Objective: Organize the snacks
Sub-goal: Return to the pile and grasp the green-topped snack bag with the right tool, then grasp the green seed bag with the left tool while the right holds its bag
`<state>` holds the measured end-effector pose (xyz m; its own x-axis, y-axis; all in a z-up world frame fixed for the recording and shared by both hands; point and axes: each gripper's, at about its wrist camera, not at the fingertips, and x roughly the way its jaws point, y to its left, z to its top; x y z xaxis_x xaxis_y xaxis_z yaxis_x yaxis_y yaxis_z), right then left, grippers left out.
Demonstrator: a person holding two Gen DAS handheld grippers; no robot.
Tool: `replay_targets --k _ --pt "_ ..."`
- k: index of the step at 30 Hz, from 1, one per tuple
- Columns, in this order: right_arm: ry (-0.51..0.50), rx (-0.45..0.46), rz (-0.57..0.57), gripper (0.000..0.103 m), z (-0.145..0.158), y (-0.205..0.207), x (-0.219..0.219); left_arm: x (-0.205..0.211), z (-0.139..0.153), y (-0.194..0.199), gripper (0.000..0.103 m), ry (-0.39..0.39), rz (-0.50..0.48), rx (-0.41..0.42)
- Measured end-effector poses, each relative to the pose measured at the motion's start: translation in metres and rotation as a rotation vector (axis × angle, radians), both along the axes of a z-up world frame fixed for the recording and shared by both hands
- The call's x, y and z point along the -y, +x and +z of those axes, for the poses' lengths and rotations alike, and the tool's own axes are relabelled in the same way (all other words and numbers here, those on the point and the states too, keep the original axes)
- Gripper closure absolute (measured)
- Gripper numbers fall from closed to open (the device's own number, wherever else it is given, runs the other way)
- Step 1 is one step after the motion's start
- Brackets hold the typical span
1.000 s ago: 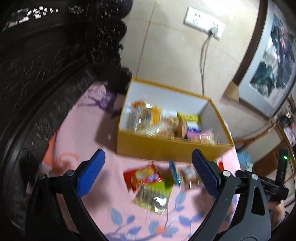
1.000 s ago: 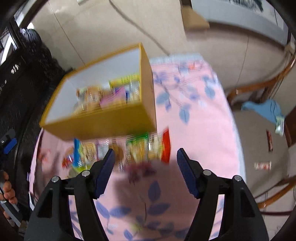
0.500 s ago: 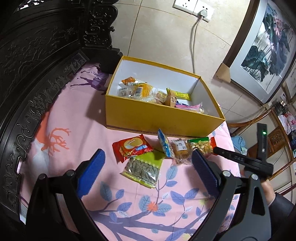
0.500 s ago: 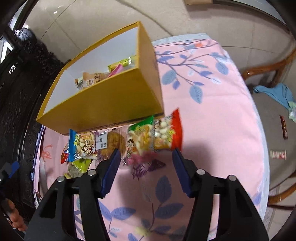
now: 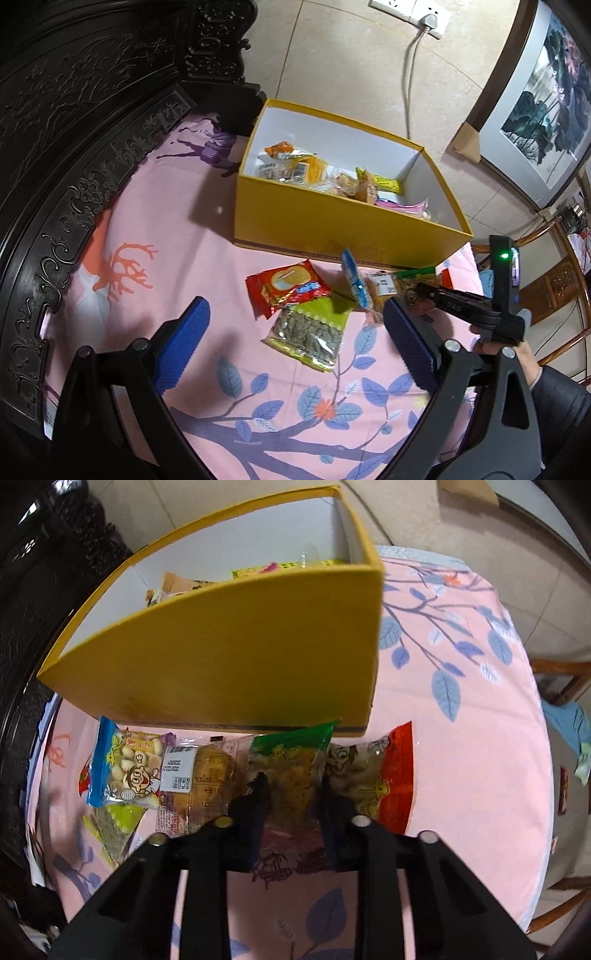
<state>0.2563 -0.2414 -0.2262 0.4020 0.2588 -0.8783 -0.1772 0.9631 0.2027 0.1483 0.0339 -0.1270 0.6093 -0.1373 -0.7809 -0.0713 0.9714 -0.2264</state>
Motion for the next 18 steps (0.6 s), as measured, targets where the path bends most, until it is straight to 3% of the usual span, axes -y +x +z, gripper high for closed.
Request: replay_targets --k 6,11,18 --pt "0.075 0.039 -0.045 0.089 0.029 -0.02 0.012 -0.002 -0.015 0.001 0.007 0.07 -0.013 -0.016" --pt "0.148 0.079 -0.059 0.089 0.057 -0.052 0.022 0.018 -0.045 0.003 0.007 0.108 -0.105 -0.072" --pt "0.279 0.041 -0.1 0.089 0.074 -0.076 0.026 0.042 -0.094 0.028 0.007 0.121 -0.2 -0.135"
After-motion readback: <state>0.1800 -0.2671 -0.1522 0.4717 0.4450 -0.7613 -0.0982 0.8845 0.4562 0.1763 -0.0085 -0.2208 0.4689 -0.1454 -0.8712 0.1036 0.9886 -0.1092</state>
